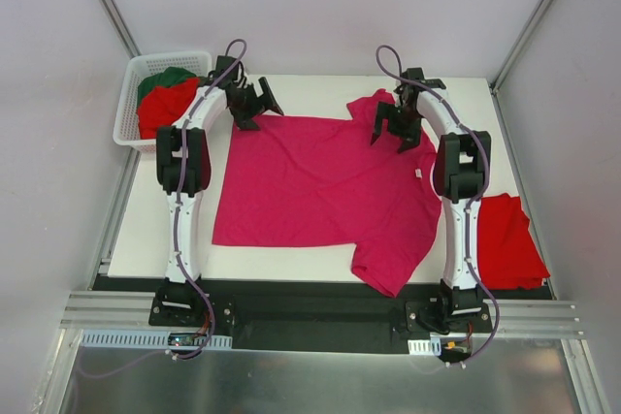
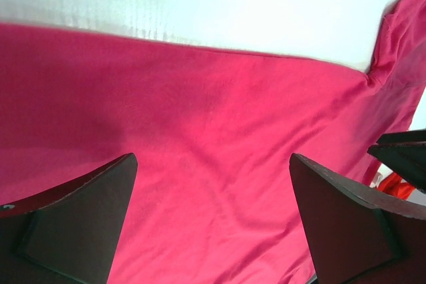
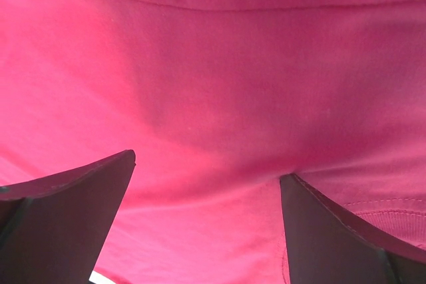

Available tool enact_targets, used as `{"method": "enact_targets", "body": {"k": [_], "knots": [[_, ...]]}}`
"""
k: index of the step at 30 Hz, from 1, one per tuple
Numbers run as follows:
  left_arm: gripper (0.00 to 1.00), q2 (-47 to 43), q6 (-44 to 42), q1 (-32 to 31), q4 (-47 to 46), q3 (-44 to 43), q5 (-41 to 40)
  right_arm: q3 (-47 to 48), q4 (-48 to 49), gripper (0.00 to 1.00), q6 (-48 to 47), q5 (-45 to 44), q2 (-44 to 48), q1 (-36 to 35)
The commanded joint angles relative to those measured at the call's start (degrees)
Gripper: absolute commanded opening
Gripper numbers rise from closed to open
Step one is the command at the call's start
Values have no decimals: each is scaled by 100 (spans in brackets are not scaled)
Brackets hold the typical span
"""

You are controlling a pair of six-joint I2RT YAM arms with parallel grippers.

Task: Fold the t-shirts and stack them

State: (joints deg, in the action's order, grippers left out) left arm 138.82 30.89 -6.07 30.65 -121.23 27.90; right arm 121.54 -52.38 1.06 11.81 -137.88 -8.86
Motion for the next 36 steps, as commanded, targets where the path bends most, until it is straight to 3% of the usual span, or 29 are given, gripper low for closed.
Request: {"method": "enact_targets", "body": {"k": [1,16,21,28,36], "knots": [[99,110,-110,-61,11,-331,31,239,88,96,-9,137,-239,16],[99,540,-119,-70,11,-796,-92,266,-175,96,-71,268,-187,51],[99,628,-110,-79,19,-955,-109,-340,96,96,-71,243,559,51],[99,461,-136,-114,11,-622,-136,414,-221,96,-227,-513,886,34],[99,224,-215,-193,11,-296,-145,757,-9,96,-449,-1145,456,60]]}}
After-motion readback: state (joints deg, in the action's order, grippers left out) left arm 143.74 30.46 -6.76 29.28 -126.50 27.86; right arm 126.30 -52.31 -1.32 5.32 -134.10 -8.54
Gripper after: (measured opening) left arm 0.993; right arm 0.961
